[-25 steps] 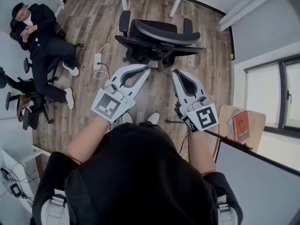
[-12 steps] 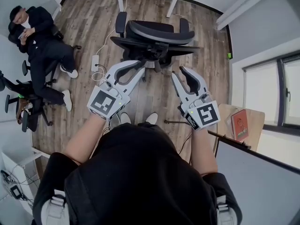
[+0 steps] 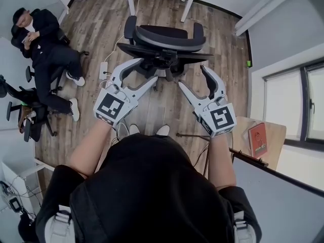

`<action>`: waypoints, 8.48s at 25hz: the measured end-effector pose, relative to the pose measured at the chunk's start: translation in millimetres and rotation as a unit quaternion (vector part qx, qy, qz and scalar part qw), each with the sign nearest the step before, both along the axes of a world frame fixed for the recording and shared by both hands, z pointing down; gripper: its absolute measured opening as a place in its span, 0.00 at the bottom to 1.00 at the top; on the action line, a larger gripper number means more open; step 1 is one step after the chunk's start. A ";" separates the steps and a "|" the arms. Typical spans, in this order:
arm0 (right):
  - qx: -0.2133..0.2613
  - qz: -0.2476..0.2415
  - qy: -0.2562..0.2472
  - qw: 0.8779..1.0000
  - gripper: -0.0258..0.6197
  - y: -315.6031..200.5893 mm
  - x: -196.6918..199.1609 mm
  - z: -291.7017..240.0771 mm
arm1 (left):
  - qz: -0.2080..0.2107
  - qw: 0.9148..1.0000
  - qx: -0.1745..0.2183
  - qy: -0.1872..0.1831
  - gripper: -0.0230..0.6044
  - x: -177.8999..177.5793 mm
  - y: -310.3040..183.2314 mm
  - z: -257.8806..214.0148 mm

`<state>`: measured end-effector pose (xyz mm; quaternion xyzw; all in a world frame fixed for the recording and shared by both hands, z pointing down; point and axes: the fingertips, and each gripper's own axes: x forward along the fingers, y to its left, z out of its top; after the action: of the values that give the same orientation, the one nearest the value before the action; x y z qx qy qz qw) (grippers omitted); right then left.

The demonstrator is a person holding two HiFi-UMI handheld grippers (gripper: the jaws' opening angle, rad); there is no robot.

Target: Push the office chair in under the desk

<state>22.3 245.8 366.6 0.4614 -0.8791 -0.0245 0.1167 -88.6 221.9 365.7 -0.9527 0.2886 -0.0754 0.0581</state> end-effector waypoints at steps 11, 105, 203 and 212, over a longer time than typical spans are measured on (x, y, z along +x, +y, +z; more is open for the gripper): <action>-0.014 -0.043 0.121 0.992 0.53 -41.3 28.4 19.1 | -0.013 0.990 0.020 -0.136 0.50 25.8 -38.8 15.5; -0.061 -0.150 0.472 0.867 0.27 -463.4 129.4 106.9 | 0.159 0.859 -0.168 -0.457 0.30 142.4 -429.7 101.0; -0.132 -0.165 0.334 0.919 0.31 -662.7 29.7 80.0 | 0.259 0.896 -0.147 -0.328 0.39 61.5 -676.2 58.1; -0.039 -0.126 0.084 0.988 0.31 -651.6 58.3 -15.6 | 0.179 0.975 -0.095 -0.090 0.36 96.0 -641.1 -33.4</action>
<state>80.7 -405.8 351.0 0.3382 -0.9177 -0.0439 0.2038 7.4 -419.2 332.3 -0.9794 0.0987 -0.1759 0.0053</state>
